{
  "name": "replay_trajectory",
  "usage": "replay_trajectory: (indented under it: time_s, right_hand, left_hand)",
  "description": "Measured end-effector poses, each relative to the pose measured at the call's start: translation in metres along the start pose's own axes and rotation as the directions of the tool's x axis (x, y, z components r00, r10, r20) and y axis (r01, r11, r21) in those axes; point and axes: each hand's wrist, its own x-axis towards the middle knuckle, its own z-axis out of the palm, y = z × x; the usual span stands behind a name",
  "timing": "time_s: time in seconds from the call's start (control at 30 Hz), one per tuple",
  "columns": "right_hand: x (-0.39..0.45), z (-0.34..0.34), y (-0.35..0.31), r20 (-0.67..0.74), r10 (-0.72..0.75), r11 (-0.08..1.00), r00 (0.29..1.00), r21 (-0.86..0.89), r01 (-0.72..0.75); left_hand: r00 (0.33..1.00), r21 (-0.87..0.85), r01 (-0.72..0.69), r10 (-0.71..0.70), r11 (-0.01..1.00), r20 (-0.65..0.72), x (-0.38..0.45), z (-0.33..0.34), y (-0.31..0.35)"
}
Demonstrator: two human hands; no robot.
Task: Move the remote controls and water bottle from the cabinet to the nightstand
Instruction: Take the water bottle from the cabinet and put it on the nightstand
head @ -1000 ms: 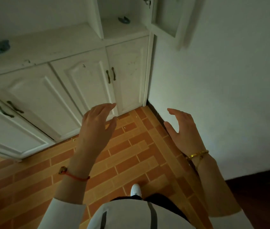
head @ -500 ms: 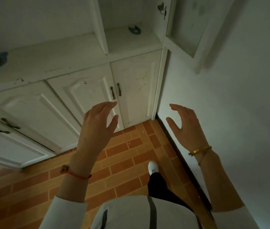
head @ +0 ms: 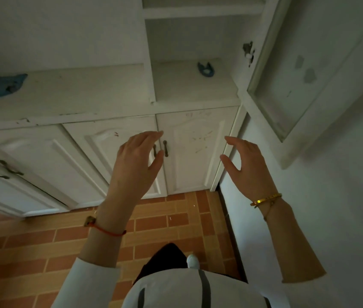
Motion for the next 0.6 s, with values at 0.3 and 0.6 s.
replay_trajectory:
  time_s: [0.3, 0.6]
  right_hand:
    - [0.082, 0.005, 0.021, 0.024, -0.044, 0.999, 0.999, 0.027, 0.043]
    - [0.174, 0.005, 0.029, -0.077, -0.056, 0.997, 0.995, 0.056, 0.061]
  left_hand:
    - [0.999, 0.008, 0.043, -0.043, 0.999, -0.008, 0.07, 0.023, -0.004]
    - [0.997, -0.024, -0.058, 0.056, 0.998, -0.06, 0.173, 0.035, -0.013]
